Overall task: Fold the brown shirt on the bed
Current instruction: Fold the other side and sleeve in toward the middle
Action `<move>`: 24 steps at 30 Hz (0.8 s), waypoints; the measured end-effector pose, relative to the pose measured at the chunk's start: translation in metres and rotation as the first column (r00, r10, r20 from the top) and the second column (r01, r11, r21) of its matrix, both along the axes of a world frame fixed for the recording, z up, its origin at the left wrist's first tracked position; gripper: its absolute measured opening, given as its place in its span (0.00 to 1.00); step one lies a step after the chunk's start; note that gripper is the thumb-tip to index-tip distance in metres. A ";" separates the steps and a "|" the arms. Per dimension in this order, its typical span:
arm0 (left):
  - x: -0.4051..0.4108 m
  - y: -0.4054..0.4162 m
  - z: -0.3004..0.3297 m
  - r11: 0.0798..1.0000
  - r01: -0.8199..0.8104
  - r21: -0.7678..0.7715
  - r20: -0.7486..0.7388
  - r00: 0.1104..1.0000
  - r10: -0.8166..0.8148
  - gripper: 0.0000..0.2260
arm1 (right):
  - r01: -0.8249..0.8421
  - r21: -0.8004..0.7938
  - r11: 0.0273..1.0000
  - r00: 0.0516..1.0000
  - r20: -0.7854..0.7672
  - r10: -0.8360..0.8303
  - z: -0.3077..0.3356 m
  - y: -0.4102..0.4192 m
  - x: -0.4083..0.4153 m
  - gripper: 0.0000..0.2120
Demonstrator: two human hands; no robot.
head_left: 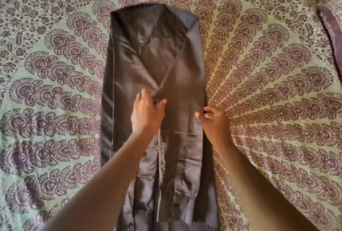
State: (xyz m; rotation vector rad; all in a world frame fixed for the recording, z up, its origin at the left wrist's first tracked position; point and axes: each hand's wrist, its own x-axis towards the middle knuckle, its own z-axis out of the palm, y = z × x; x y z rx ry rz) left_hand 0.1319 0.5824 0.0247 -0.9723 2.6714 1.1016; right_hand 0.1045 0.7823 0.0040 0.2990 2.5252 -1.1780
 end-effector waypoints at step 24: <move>-0.044 -0.024 -0.077 0.818 0.299 -0.491 -0.083 0.919 -0.386 0.23 | -0.078 -0.092 0.993 0.977 -0.206 0.058 0.020 -0.108 -0.252 0.32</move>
